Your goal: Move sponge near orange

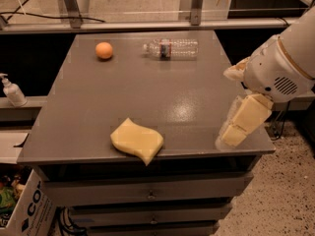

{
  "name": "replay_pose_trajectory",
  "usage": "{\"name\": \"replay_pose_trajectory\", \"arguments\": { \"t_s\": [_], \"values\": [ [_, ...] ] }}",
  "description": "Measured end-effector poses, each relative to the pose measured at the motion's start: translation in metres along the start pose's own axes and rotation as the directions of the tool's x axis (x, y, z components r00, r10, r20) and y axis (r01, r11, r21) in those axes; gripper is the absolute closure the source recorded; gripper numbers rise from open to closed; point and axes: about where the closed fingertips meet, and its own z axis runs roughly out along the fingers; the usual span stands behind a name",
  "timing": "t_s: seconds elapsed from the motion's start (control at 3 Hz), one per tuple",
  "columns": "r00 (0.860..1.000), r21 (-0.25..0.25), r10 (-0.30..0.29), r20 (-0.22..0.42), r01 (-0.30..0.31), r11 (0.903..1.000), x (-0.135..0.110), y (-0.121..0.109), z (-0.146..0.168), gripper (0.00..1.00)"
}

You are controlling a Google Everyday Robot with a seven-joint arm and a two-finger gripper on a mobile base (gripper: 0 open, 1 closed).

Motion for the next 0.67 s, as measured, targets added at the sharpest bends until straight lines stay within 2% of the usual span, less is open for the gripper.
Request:
{"name": "replay_pose_trajectory", "arguments": {
  "t_s": [0.33, 0.67],
  "values": [
    [0.999, 0.001, 0.021, 0.035, -0.021, 0.9998, 0.001, 0.001, 0.001, 0.0],
    [0.987, -0.022, 0.041, 0.159, -0.038, 0.999, -0.015, 0.015, 0.028, 0.0]
  ]
}}
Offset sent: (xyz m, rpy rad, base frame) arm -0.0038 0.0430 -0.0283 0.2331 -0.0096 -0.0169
